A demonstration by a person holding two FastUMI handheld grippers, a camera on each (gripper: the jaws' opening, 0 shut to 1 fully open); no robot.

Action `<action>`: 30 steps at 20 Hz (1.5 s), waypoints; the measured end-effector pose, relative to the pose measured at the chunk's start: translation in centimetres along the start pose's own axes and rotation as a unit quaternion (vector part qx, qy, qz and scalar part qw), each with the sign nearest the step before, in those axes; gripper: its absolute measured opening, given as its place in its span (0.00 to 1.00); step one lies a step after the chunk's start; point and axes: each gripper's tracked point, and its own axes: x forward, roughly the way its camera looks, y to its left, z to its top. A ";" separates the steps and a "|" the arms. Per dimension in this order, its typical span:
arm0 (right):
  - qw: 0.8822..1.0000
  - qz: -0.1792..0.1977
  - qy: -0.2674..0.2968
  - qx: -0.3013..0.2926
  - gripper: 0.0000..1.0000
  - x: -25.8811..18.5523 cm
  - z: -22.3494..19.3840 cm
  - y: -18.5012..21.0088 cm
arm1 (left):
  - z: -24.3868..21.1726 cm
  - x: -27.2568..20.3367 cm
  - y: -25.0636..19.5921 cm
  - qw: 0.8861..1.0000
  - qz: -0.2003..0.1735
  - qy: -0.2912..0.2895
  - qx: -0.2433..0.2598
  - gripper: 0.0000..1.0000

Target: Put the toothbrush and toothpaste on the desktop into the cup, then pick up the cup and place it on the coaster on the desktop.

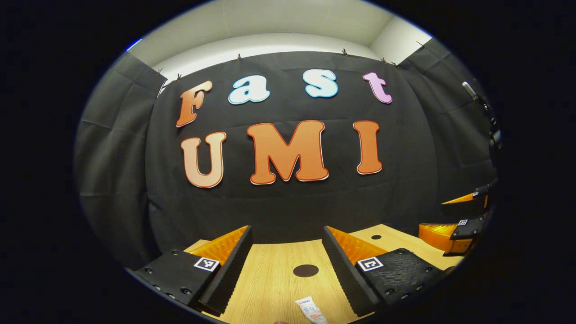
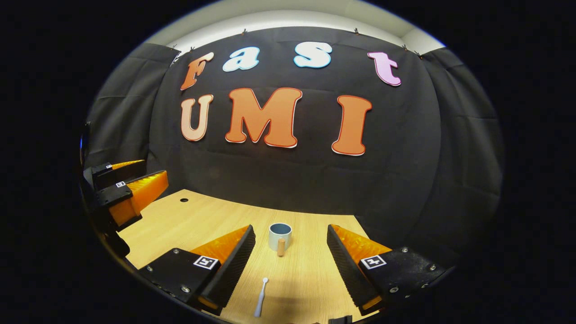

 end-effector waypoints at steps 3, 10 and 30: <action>1.000 -0.003 0.015 0.002 0.99 0.0 -0.7 0.3 | 0.0 0.0 0.7 1.000 0.003 0.001 0.002 0.95; 0.999 -0.001 0.033 0.009 0.99 0.4 -1.7 0.7 | -0.4 -0.2 1.5 1.000 0.009 0.003 0.006 0.95; 0.986 0.059 0.155 -0.001 0.99 4.6 -9.6 1.4 | 0.9 0.6 1.1 0.999 0.038 -0.003 0.021 0.96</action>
